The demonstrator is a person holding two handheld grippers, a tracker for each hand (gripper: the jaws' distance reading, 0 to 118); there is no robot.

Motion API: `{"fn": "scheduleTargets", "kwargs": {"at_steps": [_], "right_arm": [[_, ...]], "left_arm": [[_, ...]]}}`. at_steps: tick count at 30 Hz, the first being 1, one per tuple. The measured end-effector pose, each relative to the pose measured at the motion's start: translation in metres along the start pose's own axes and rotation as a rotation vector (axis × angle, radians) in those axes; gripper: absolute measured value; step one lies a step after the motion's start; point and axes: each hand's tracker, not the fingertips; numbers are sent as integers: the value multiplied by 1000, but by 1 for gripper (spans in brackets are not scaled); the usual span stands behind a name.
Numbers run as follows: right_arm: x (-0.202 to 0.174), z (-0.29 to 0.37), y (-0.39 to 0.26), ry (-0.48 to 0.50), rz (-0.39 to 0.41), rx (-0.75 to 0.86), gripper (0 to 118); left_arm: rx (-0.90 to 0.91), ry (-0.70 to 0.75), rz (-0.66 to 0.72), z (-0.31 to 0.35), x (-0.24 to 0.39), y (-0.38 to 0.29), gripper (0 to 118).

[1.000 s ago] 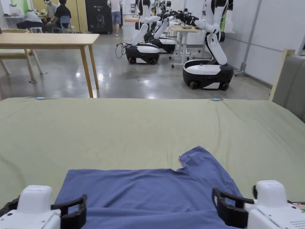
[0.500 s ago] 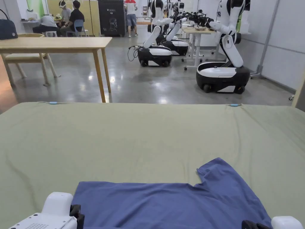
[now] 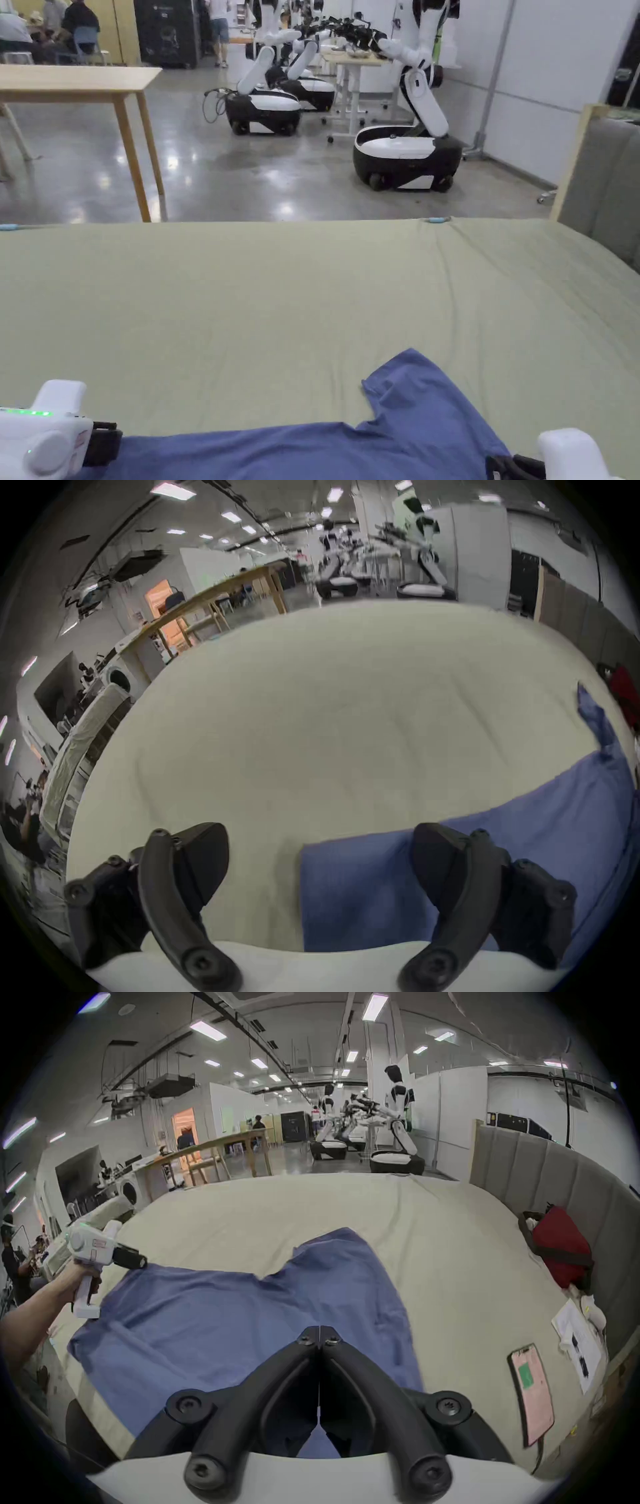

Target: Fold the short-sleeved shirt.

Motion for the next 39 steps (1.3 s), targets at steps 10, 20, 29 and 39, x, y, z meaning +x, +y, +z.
{"fn": "scheduleTargets", "kwargs": {"at_steps": [10,20,29,39], "right_arm": [[63,-177,60,-109,-22,-316,110],[37,-174,59,-121,-71,-423,3],[30,-37,69,12,-16,-90,2],[9,104,-63,-14,119,-88,2]], "left_arm": [[73,-134,-62,50,7,6,5],[111,-128,-45,60,6,3,5],[305,-144,68,147,-18,-38,5],[248,-184,145,232,-30,-200,5]]}}
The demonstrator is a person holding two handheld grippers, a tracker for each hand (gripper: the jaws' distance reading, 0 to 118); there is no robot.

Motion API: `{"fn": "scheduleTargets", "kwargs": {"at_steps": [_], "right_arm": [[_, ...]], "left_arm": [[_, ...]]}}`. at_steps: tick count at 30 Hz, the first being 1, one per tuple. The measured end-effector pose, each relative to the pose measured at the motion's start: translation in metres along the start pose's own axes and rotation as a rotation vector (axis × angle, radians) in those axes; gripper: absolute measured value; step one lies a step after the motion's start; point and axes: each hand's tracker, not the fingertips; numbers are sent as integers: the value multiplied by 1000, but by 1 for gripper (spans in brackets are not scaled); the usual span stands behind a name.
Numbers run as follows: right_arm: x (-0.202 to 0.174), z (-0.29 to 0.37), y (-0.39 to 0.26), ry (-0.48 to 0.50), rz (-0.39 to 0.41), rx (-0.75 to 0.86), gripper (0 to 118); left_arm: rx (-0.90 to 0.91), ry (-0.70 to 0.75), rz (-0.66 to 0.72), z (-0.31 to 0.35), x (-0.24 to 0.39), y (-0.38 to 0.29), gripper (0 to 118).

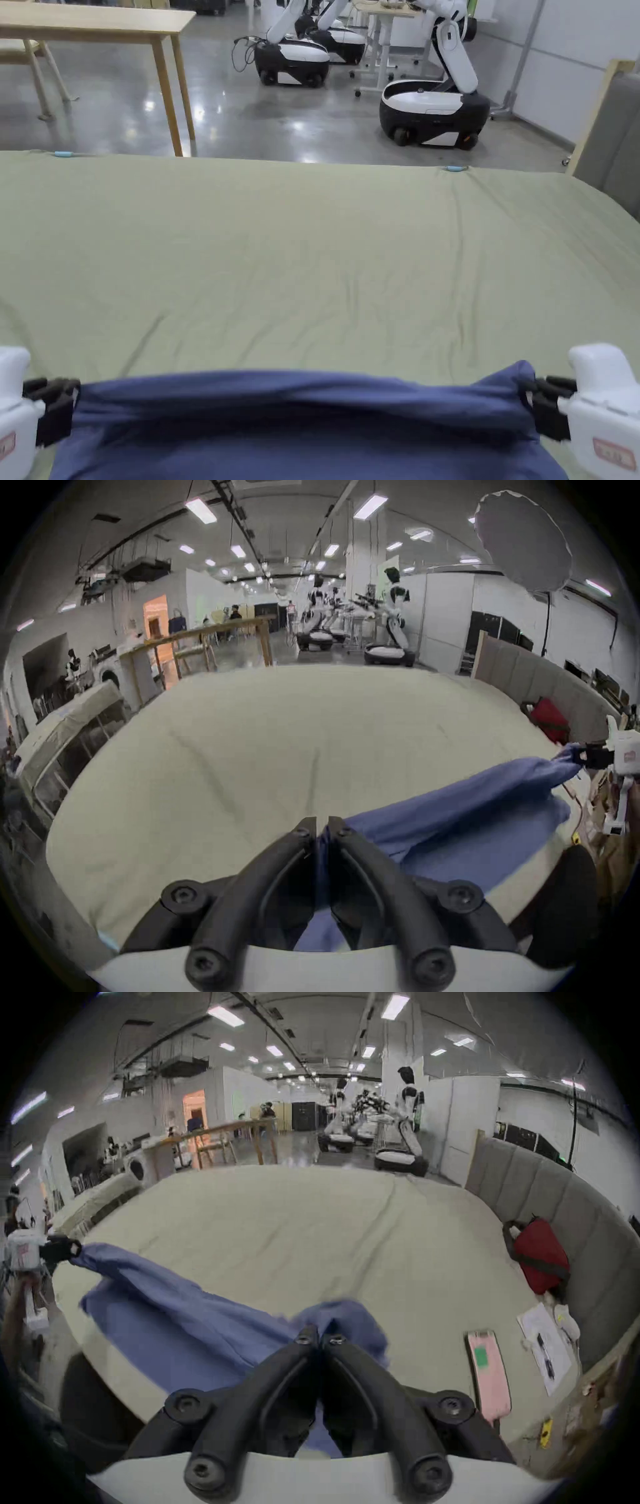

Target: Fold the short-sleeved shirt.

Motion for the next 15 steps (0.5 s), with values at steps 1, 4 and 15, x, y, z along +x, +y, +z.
{"fn": "scheduleTargets", "kwargs": {"at_steps": [1,4,15], "right_arm": [[-3,-2,-15,-8,7,-32,2],[-6,-20,-53,-14,-25,-115,2],[-43,37,-10,54,-142,212,106]], "left_arm": [[-38,3,2,-2,-1,-15,5],[-110,-26,82,-6,-10,-51,5],[167,16,-40,26,67,-8,113]]}}
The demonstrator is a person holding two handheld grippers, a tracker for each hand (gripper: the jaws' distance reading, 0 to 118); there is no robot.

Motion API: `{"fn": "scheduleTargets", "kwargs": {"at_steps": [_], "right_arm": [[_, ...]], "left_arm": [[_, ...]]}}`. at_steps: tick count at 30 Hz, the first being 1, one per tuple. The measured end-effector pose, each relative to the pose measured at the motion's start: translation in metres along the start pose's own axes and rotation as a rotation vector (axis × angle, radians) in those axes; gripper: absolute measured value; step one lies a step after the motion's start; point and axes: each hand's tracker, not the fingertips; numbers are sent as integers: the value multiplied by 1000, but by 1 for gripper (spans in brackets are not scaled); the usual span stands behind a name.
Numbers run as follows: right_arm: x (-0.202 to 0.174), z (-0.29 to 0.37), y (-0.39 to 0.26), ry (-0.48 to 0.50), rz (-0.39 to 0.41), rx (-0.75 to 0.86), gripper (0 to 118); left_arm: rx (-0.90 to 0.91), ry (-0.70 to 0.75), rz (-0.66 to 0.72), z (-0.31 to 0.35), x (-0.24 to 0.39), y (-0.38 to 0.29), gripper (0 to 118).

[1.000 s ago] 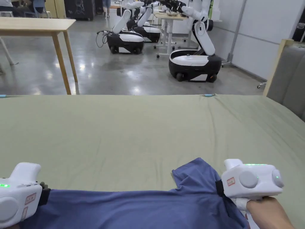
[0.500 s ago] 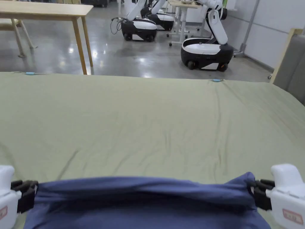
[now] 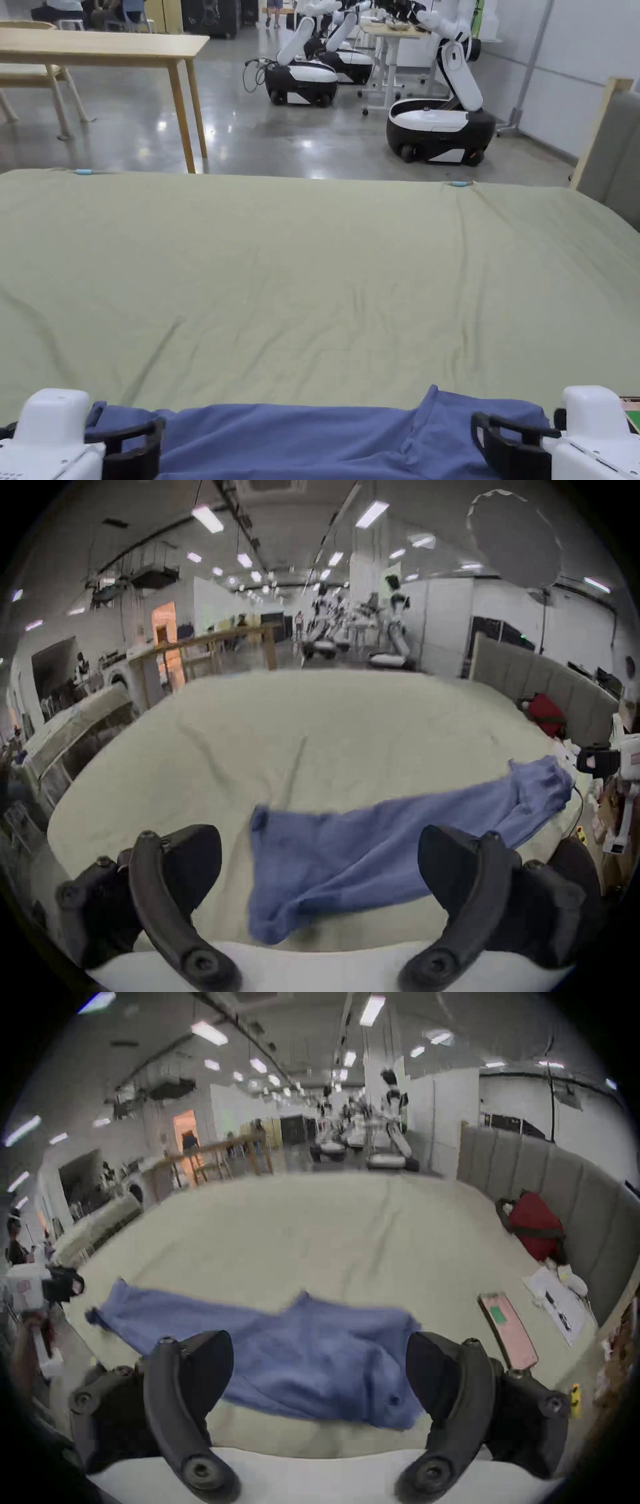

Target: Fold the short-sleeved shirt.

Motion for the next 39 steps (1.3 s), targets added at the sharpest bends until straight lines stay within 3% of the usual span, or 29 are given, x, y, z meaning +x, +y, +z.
{"fn": "scheduleTargets", "kwargs": {"at_steps": [4,6,7,8,9,10,11,12,14,18,20,21,23,24,25,26,29,32,35,37,39], "right_arm": [[-38,-2,13,-24,28,188,105],[-53,-10,14,-12,20,199,105],[-58,-13,13,-3,17,217,97],[-64,-17,11,-13,21,216,78],[-70,-22,11,-36,34,208,44],[-74,-26,10,-74,52,192,1],[-75,-27,8,-45,46,200,1],[-75,-29,8,-6,44,185,1],[-80,-29,8,-8,47,181,1],[-84,-32,7,-3,61,163,1],[-87,-34,4,0,61,154,1],[-91,-34,4,-1,66,149,1],[-97,-37,0,9,70,131,1],[-101,-39,-2,15,69,123,1],[-106,-40,-3,19,70,117,1],[-111,-41,-5,24,71,111,1],[-123,-45,-9,38,67,92,1],[-130,-48,-9,40,61,80,1],[-132,-48,-6,35,57,76,1],[-133,-46,-2,27,58,79,1],[-134,-45,0,22,57,81,1]], "left_arm": [[74,13,-33,-11,29,13,113],[71,11,-43,-23,37,11,113],[75,7,-44,-26,40,9,112],[84,-17,-40,-28,42,7,108],[84,-42,-42,-30,43,6,94],[78,-34,-47,-30,44,5,54],[64,-17,-64,-33,44,4,13],[70,-4,-69,-34,41,2,2],[46,-51,-32,-34,28,1,2],[18,7,83,-24,-26,-8,2],[-16,3,190,-19,-65,-20,5],[-45,-31,265,-17,-87,-28,17],[-94,-70,395,-13,-118,-45,105],[-134,-80,449,-16,-133,-56,118],[-103,-104,412,-9,-146,-69,117],[-130,-104,563,-12,-159,-80,118],[-201,-243,821,-29,-189,-112,118],[-242,-521,1061,-68,-200,-148,118],[-131,-752,1182,-95,-186,-145,118],[-157,-806,1248,-115,-175,-144,118],[-210,-800,1202,-135,-170,-133,118]]}}
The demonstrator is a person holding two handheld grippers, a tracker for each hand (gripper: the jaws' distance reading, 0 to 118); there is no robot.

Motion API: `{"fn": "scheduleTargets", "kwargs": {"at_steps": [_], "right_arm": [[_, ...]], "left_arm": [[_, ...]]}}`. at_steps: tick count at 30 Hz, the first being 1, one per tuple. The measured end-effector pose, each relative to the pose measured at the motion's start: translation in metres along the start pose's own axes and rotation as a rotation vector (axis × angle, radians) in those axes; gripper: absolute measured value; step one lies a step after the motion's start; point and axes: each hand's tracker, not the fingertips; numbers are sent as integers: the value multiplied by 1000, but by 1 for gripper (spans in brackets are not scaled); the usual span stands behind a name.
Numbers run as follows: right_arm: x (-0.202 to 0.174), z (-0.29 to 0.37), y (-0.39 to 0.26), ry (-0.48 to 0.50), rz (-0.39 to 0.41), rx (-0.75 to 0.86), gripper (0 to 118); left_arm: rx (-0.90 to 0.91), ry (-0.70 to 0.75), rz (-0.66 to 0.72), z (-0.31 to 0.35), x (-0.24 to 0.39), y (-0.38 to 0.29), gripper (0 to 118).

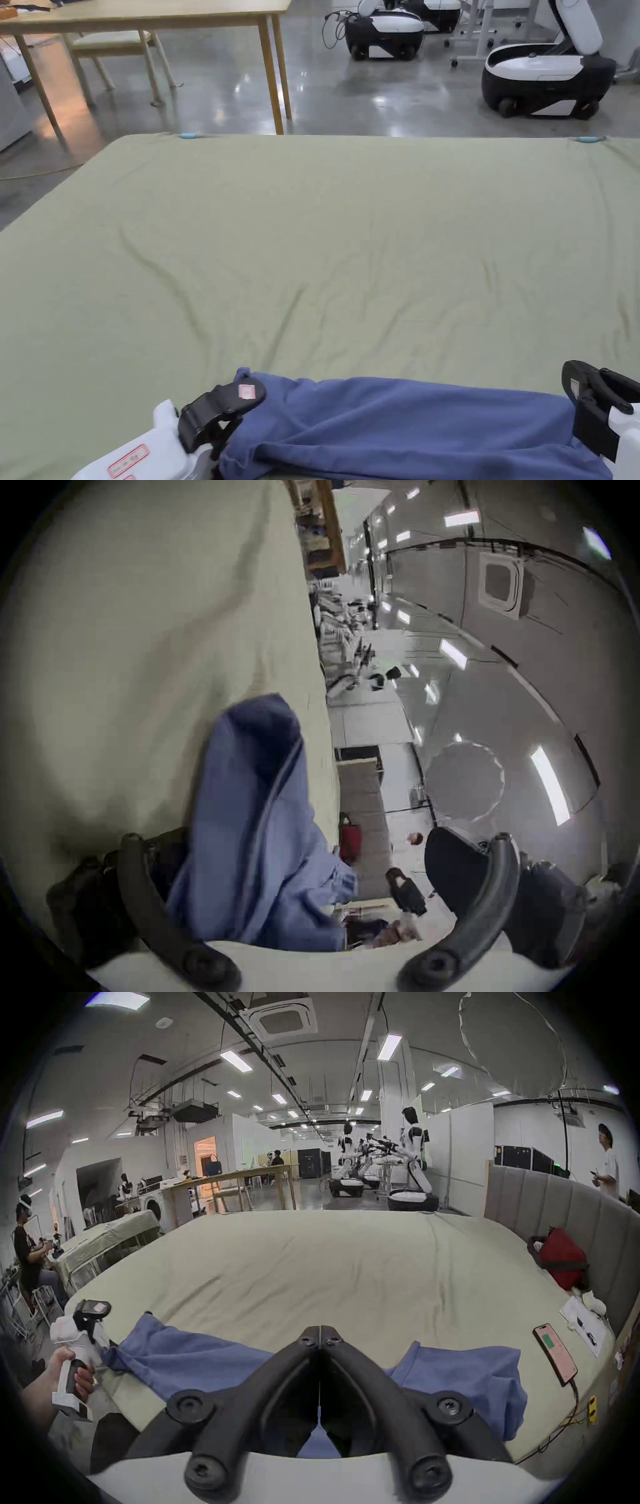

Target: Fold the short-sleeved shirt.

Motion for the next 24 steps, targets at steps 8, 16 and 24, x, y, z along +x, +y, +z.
{"fn": "scheduleTargets", "kwargs": {"at_steps": [8,16,24], "right_arm": [[-2,-4,-2,-11,-5,-12,1],[2,6,1,2,20,-14,1],[16,21,-3,24,-2,23,1]], "left_arm": [[-33,234,-35,-14,6,-6,7],[103,593,-566,10,107,-6,7],[-56,858,-1261,-126,182,-126,7]]}}
